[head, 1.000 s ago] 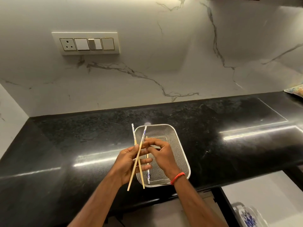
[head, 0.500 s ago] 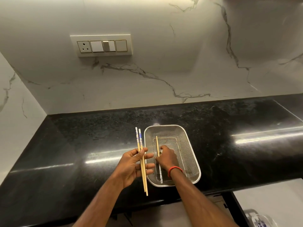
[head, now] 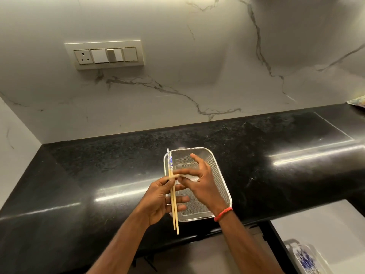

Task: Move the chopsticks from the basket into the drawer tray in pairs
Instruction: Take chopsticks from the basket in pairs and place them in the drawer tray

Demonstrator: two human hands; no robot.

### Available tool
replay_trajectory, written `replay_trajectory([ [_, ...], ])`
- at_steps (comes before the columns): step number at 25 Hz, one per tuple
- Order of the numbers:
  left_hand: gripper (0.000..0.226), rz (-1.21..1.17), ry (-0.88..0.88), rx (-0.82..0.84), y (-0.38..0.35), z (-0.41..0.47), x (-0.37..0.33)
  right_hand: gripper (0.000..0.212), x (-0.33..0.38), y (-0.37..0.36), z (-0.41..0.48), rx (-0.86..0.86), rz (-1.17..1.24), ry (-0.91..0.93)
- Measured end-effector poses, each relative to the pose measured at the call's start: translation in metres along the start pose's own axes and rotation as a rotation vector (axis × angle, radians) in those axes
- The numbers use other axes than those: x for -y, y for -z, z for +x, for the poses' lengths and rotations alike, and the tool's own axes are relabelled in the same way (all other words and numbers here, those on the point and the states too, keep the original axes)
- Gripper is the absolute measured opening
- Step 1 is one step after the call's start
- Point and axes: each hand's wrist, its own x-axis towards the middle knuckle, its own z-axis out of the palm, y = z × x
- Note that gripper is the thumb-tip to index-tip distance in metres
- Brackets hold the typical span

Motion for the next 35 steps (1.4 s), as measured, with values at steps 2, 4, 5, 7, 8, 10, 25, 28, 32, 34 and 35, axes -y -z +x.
replay_trajectory([
  [2, 0.032, 0.020, 0.019, 0.059, -0.012, 0.002, 0.004, 0.026, -0.004, 0.004, -0.011, 0.002, -0.044, -0.010],
  [4, 0.036, 0.032, 0.047, 0.111, -0.023, 0.004, 0.007, 0.029, -0.007, 0.013, -0.019, -0.016, -0.010, 0.007],
  [5, 0.034, 0.039, 0.062, 0.133, -0.028, 0.005, 0.010, 0.033, -0.010, 0.019, -0.023, -0.024, 0.008, 0.024],
  [7, 0.032, 0.039, 0.079, 0.152, -0.038, 0.007, 0.016, 0.042, -0.015, 0.029, -0.029, -0.017, 0.090, 0.025],
  [8, 0.033, 0.029, 0.087, 0.156, -0.044, 0.008, 0.019, 0.045, -0.018, 0.033, -0.033, -0.011, 0.141, 0.014],
  [10, 0.033, 0.015, 0.101, 0.164, -0.053, 0.009, 0.026, 0.048, -0.023, 0.036, -0.041, -0.030, 0.237, 0.003],
  [25, 0.040, 0.176, 0.175, 0.324, -0.085, 0.000, 0.052, 0.066, -0.031, 0.072, -0.045, -0.304, 0.462, -0.388],
  [28, 0.042, 0.229, 0.188, 0.337, -0.089, 0.000, 0.057, 0.070, -0.034, 0.080, -0.051, -0.334, 0.447, -0.384],
  [32, 0.042, 0.256, 0.186, 0.370, -0.101, -0.002, 0.066, 0.074, -0.043, 0.090, -0.060, -0.374, 0.440, -0.395],
  [34, 0.037, 0.261, 0.187, 0.374, -0.108, -0.004, 0.069, 0.065, -0.047, 0.097, -0.066, -0.380, 0.438, -0.391],
  [35, 0.034, 0.268, 0.187, 0.375, -0.112, -0.004, 0.071, 0.057, -0.049, 0.101, -0.070, -0.379, 0.441, -0.383],
])
